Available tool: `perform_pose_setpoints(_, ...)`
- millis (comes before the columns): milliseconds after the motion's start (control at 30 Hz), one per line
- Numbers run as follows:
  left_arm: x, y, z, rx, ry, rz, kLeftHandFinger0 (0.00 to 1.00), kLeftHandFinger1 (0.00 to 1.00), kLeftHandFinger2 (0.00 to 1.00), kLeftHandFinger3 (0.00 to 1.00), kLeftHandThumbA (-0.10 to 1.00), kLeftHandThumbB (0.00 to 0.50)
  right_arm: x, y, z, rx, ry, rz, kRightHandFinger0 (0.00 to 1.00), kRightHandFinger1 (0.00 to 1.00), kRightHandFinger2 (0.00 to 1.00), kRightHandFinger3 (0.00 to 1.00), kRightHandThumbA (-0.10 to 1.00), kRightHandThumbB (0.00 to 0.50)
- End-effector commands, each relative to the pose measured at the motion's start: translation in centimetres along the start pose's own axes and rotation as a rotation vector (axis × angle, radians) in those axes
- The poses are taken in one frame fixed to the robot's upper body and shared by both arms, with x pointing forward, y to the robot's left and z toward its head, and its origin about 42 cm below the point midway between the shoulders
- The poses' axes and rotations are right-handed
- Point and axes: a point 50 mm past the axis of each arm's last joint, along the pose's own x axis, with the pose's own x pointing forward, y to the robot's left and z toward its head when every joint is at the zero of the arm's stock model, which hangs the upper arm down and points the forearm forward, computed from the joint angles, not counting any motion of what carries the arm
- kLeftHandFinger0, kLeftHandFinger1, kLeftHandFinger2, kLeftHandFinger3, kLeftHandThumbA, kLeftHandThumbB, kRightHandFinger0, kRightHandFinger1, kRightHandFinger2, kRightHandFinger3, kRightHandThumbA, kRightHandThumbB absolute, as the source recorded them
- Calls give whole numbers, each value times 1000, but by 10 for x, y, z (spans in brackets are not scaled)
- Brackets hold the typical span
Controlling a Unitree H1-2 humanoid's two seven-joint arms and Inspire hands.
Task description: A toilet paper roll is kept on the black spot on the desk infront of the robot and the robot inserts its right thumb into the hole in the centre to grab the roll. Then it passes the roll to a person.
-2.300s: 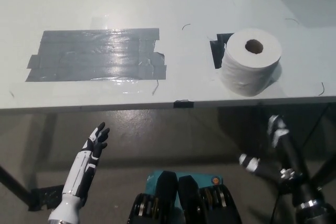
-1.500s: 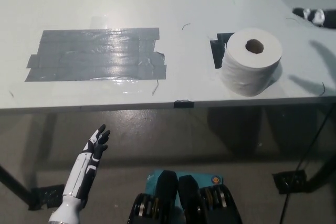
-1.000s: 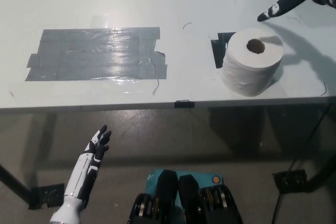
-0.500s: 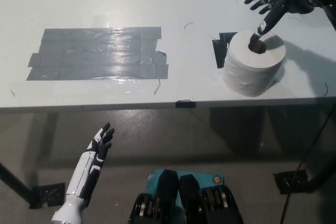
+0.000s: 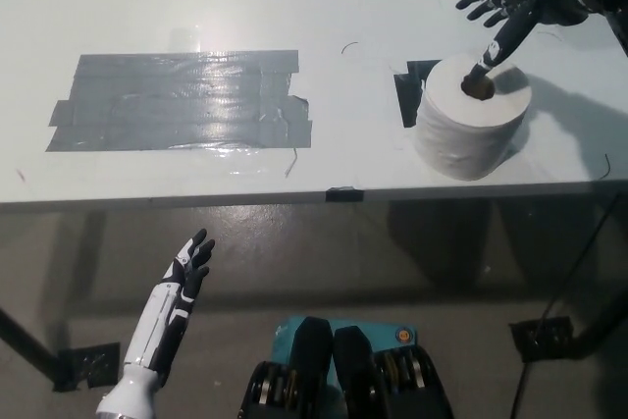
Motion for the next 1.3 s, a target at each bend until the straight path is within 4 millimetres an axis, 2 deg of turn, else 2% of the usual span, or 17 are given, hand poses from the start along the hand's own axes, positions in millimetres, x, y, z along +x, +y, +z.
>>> perform_pose_setpoints(0, 6, 4, 13, 16, -74, -1, 1000, 1000, 1000, 1000, 1000, 167, -23, -29, 26, -15, -61, -101, 1000, 1000, 1000, 1000, 935, 353)
perform_pose_setpoints(200, 6, 4, 13, 12, -77, -6, 1000, 1000, 1000, 1000, 1000, 155, -18, -24, 23, 0, -62, -106, 1000, 1000, 1000, 1000, 966, 360)
perform_pose_setpoints(267, 6, 3, 13, 12, -73, -4, 1000, 1000, 1000, 1000, 1000, 157, -16, -23, 21, 4, -33, -114, 1000, 1000, 1000, 1000, 958, 387)
perform_pose_setpoints(433, 7, 4, 14, 12, -74, 0, 1000, 1000, 1000, 1000, 1000, 171, -14, -22, 19, -33, -17, -123, 1000, 1000, 1000, 1000, 978, 351)
perform_pose_setpoints(633, 8, 4, 13, 10, -78, -1, 1000, 1000, 1000, 1000, 1000, 176, -9, -17, 19, -62, 10, -153, 1000, 1000, 1000, 1000, 961, 345)
perform_pose_setpoints(733, 8, 4, 13, 14, -80, -3, 1000, 1000, 1000, 1000, 1000, 172, -7, -14, 18, -121, 25, -140, 1000, 1000, 1000, 1000, 1000, 323)
perform_pose_setpoints(967, 10, 3, 15, 14, -77, 1, 1000, 1000, 1000, 1000, 1000, 194, -4, -14, 16, -150, 51, -160, 1000, 1000, 1000, 1000, 993, 331)
perform_pose_setpoints(1267, 11, 4, 16, 11, -82, 0, 1000, 1000, 1000, 1000, 1000, 194, 0, -9, 14, -139, 39, -148, 1000, 1000, 1000, 1000, 942, 328)
